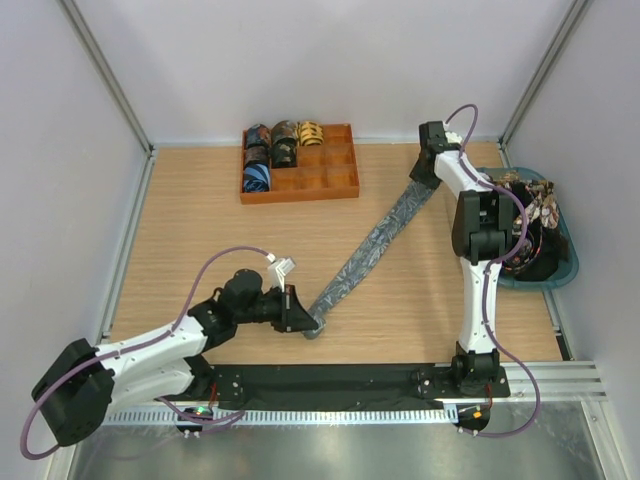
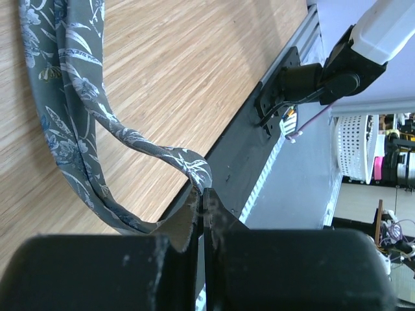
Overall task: Roll the ties
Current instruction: Flatten the tie
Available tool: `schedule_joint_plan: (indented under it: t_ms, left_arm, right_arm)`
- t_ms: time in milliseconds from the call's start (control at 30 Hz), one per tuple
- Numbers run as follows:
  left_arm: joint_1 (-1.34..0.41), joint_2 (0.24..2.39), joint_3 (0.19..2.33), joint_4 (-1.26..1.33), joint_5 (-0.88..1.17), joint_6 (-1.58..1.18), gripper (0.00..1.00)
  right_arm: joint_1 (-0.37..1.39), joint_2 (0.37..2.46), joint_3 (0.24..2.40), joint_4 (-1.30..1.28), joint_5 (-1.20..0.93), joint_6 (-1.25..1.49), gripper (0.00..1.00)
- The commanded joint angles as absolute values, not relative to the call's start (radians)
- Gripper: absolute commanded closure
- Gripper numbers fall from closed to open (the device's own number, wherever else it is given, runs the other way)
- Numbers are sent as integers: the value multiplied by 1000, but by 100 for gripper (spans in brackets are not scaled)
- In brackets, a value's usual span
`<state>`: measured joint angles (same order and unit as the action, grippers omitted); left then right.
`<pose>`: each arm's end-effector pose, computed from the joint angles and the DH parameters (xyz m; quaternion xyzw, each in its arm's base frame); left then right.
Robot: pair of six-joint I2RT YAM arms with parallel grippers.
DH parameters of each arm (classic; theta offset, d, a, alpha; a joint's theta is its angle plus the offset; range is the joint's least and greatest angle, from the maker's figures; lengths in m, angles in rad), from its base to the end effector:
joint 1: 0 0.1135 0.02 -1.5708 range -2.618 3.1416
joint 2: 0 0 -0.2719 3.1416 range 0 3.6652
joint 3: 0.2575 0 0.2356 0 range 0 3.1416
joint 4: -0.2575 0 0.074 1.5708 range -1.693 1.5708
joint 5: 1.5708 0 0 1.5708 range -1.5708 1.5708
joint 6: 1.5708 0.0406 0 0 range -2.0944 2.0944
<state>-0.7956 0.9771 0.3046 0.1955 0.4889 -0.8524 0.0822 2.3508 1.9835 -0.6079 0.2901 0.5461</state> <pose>0.1131 -0.1427 0.1934 0.1023 0.8320 -0.5107 0.1910 0.5080 0.0302 0.1875 0.2587 0.9109 -0.0417 0.3188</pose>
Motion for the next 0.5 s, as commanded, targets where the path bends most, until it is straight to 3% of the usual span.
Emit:
schedule_joint_plan:
  t_ms: [0,133,233,467]
  left_arm:
    - [-784,951,302,144,485,-831,100]
    - [-779,930,290,103,445,-831,100]
    - [-769,891,264,103,414,-859,100]
    - [-761,741,233,6,298,-877,100]
  right_arm:
    - [80,2303,1968,-557,317,551,54]
    - [58,2276,1931,-538,305,557,48]
    - [48,2272,1905,-517,281,564,39]
    - [38,2287,1910,-515,279,568,38]
